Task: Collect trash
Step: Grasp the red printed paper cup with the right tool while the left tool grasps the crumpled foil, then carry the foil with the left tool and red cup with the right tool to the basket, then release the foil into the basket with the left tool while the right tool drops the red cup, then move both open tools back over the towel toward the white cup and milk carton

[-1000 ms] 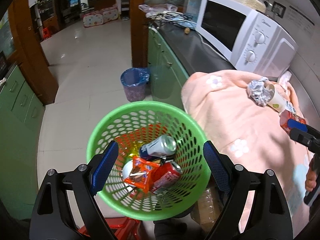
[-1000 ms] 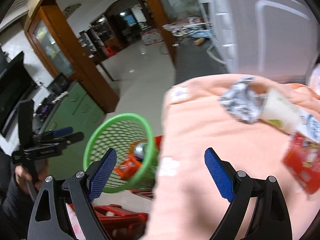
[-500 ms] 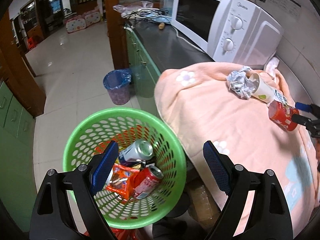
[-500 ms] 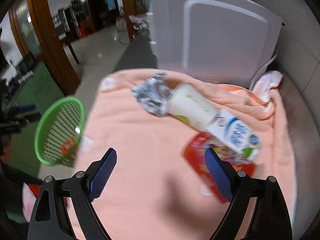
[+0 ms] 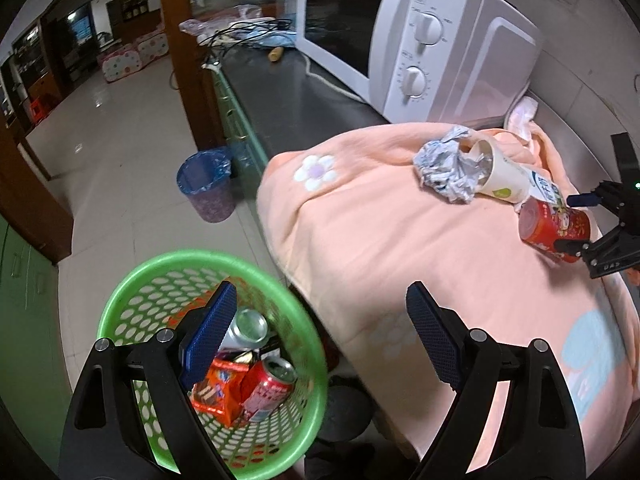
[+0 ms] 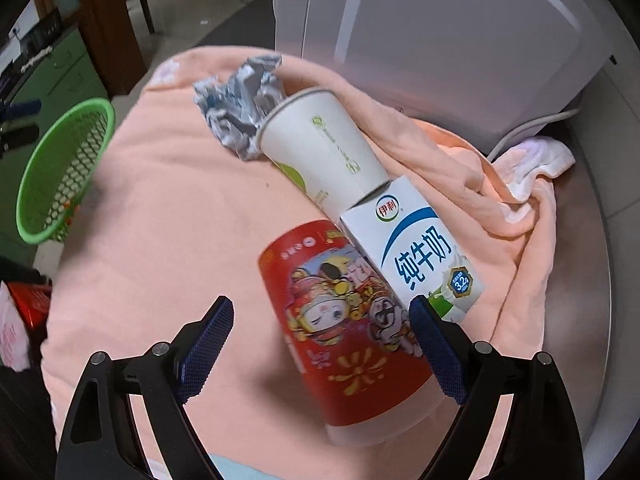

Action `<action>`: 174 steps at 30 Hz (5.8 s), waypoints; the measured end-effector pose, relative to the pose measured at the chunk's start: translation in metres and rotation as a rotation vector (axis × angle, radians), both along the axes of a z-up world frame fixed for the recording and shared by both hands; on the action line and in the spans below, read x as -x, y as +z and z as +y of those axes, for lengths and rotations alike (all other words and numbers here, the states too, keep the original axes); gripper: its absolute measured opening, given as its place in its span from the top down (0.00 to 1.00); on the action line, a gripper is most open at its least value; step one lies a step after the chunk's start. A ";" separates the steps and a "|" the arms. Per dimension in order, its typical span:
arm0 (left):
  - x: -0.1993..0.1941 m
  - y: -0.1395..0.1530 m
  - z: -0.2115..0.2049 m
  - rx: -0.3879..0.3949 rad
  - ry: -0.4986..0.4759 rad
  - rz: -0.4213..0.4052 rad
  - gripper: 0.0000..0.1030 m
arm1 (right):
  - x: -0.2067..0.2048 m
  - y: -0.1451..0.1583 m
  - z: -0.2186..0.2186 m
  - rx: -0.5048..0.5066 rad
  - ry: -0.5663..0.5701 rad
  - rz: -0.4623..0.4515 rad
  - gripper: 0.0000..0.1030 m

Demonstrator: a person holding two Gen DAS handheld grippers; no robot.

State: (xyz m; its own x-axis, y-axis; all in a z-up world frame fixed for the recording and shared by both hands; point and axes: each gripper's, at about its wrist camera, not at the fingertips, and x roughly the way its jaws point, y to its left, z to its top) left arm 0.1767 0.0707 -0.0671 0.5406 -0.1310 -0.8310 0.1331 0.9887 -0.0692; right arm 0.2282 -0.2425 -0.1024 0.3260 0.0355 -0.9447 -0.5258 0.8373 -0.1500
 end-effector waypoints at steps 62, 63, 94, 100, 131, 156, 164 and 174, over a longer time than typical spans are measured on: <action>-0.111 -0.036 -0.117 0.122 -0.197 0.132 0.70 | 0.065 0.012 -0.022 -0.398 -0.127 0.172 0.31; -0.106 -0.033 -0.111 0.128 -0.192 0.129 0.70 | 0.063 0.012 -0.017 -0.406 -0.125 0.171 0.31; 0.044 -0.043 0.126 0.001 0.225 0.157 0.63 | 0.075 0.022 0.159 -0.582 0.071 0.175 0.31; 0.059 -0.058 0.145 -0.024 0.281 0.187 0.44 | 0.067 0.018 0.191 -0.596 0.082 0.180 0.31; 0.084 -0.041 0.162 -0.024 0.354 0.146 0.26 | 0.060 0.029 0.247 -0.704 0.084 0.121 0.19; 0.054 -0.023 0.084 -0.025 0.184 0.114 0.24 | 0.046 0.032 0.059 -0.449 -0.156 -0.049 0.17; 0.031 -0.012 0.030 -0.032 0.063 0.089 0.23 | 0.031 0.027 0.011 -0.344 -0.193 -0.074 0.17; -0.002 -0.006 -0.048 -0.031 -0.095 0.073 0.23 | 0.011 0.024 -0.031 -0.221 -0.202 -0.095 0.15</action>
State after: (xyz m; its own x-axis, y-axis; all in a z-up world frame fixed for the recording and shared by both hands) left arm 0.1786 0.0230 -0.0727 0.4649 -0.1528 -0.8721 0.2222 0.9736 -0.0521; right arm 0.2172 -0.2738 -0.0783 0.4341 0.1616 -0.8862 -0.3375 0.9413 0.0063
